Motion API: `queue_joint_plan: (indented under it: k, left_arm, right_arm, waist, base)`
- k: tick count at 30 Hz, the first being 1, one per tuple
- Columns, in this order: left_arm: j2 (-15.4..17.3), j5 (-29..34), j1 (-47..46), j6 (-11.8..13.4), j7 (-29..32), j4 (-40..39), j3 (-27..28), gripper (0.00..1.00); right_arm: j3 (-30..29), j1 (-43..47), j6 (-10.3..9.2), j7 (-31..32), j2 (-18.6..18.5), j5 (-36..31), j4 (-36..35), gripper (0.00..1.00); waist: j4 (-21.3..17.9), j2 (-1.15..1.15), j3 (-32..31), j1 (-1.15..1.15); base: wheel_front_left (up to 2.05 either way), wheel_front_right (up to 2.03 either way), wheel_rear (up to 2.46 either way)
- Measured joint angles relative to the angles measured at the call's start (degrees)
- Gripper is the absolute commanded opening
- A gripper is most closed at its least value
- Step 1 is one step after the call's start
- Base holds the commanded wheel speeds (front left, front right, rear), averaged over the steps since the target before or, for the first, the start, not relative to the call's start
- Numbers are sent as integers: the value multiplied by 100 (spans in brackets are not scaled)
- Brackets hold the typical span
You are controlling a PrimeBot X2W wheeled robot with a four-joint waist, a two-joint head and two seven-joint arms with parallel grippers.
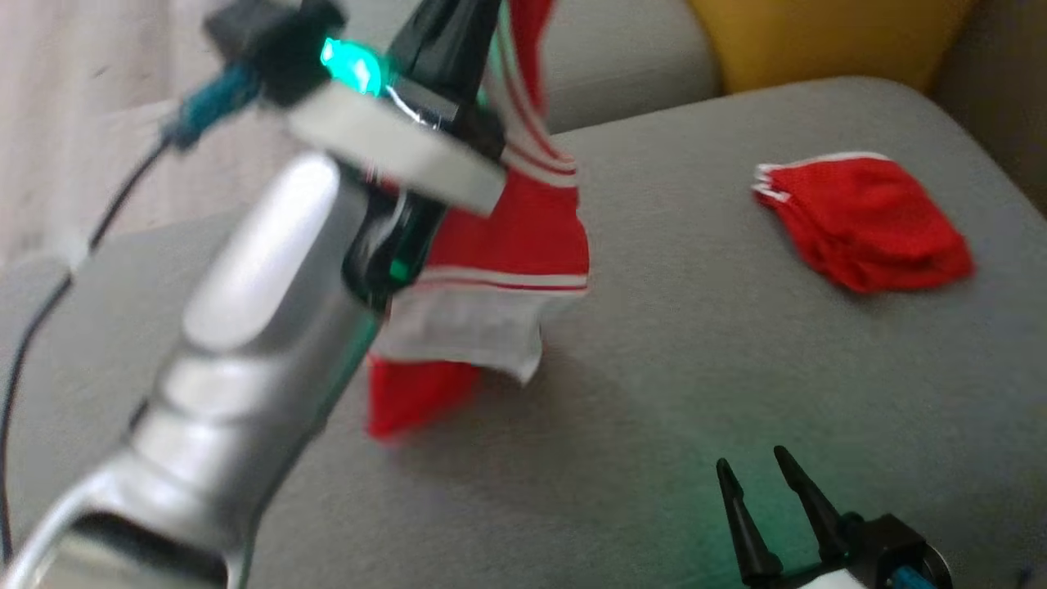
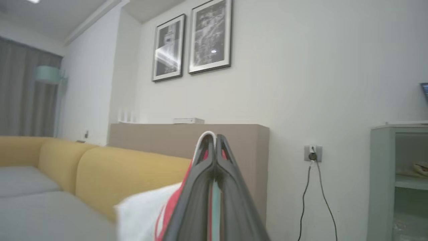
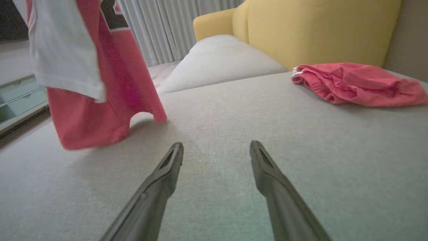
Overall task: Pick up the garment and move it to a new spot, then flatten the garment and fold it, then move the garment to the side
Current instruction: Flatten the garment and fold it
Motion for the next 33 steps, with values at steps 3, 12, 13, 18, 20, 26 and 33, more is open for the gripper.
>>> queue_joint_plan:
  k: [3,12,13,18,20,26,33]
  left_arm:
    - [-81,-2,-819,0,-109,487,-281,0]
    - [-34,-202,-2190,-44,-789,1934,-609,0]
    - [48,-257,-2145,-44,-818,2049,-649,0]
    - [689,-624,-1341,-44,-871,2308,-828,0]
    - [936,-820,-750,-44,-870,2368,-913,0]
    - [1436,-1228,1079,-8,-967,2995,-1009,100]
    - [1703,-714,1742,533,-1074,2883,-41,100]
  right_arm:
    - [12,20,0,0,0,8,48,100]
    - [-20,179,1,0,25,8,54,100]
    - [-22,178,1,0,29,8,49,100]
    - [-69,135,0,0,34,8,-31,100]
    - [-91,107,0,0,33,8,-42,100]
    - [-105,-241,1,0,23,8,-78,100]
    - [-176,-339,0,0,5,8,-102,100]
  waist:
    - [-354,0,-24,0]
    - [-792,0,-95,-1]
    - [-745,0,-81,-1]
    - [-443,0,61,0]
    - [-331,0,166,0]
    - [-84,0,542,1]
    - [124,0,768,1]
  base:
    - [0,0,0]
    - [0,0,0]
    - [0,0,0]
    - [0,0,0]
    - [0,0,0]
    - [0,0,0]
    - [0,0,0]
